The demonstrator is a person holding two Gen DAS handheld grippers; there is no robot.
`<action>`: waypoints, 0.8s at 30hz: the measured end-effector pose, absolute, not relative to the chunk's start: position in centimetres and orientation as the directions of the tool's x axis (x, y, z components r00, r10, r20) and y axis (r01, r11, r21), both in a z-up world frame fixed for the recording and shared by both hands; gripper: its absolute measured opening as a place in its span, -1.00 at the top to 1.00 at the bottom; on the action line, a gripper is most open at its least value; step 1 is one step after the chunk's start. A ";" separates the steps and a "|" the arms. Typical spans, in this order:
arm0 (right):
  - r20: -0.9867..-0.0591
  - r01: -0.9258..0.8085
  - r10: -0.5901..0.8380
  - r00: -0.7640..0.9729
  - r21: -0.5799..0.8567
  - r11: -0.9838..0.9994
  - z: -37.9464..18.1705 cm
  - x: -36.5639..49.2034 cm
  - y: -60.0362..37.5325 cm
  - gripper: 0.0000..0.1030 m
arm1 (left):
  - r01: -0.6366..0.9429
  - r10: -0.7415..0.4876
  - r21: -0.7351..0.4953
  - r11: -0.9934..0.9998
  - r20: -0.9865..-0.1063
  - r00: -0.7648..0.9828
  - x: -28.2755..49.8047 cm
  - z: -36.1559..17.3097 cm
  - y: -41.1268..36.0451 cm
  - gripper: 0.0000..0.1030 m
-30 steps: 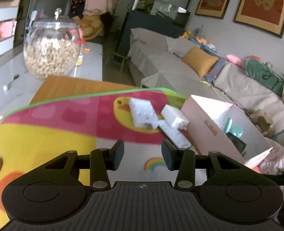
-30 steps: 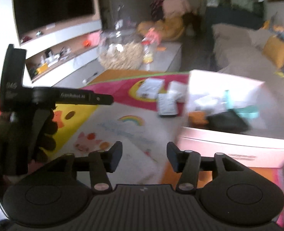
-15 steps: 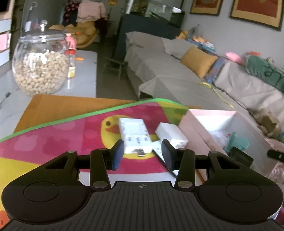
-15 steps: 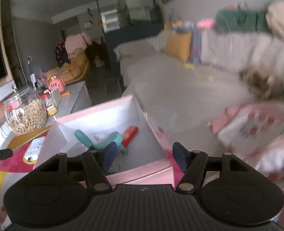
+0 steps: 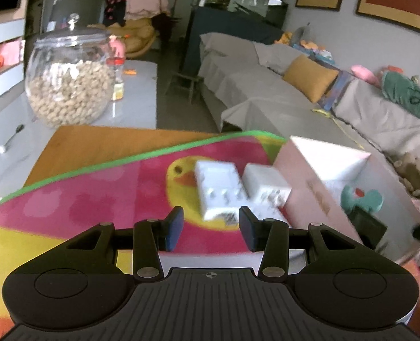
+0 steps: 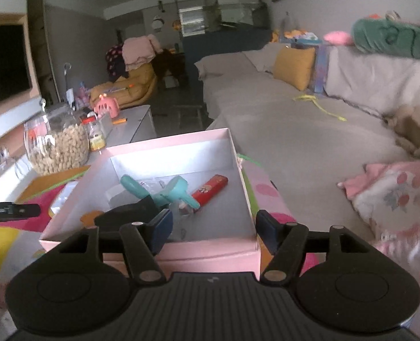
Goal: Organize rigid objects
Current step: 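Grasp the white charger adapter on the mat with the right gripper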
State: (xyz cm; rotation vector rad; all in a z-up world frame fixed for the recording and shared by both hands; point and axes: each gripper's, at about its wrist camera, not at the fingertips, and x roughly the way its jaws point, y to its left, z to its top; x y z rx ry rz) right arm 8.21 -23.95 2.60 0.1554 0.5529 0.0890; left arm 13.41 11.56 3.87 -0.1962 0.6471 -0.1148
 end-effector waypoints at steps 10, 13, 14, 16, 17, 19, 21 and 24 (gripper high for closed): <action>-0.488 -0.200 0.307 0.817 0.260 0.945 2.6 1.7 -22.8 -0.33 | 0.064 -0.161 -0.171 0.983 -0.654 0.739 26.4 4.1 7.4 0.12; -0.505 -0.256 0.336 0.795 0.222 0.941 1.7 1.0 -21.7 -0.33 | 0.113 -0.151 -0.101 0.988 -0.723 0.674 28.7 2.1 6.3 0.36; -0.510 -0.266 0.336 0.791 0.208 0.941 1.3 0.9 -21.5 -0.33 | 0.139 -0.147 -0.069 0.988 -0.706 0.693 28.7 2.0 6.1 0.37; -0.522 -0.271 0.345 0.780 0.214 0.938 1.0 1.2 -21.5 -0.33 | 0.193 -0.165 -0.040 0.980 -0.705 0.690 28.3 1.8 6.0 0.48; -0.529 -0.273 0.353 0.771 0.226 0.935 0.8 1.5 -21.6 -0.33 | 0.229 -0.185 -0.032 0.973 -0.702 0.688 27.8 1.9 5.9 0.55; -0.546 -0.284 0.372 0.750 0.242 0.928 0.6 1.9 -21.6 -0.33 | 0.303 -0.230 -0.022 0.953 -0.703 0.673 26.4 1.9 6.1 0.69; -0.557 -0.324 0.413 0.721 0.256 0.911 0.4 1.9 -21.2 -0.33 | 0.355 -0.251 0.000 0.935 -0.706 0.662 24.4 1.9 6.2 0.69; -0.556 -0.425 0.502 0.663 0.272 0.863 0.8 1.3 -19.8 -0.35 | 0.407 -0.278 0.015 0.913 -0.707 0.650 20.8 1.7 6.2 0.69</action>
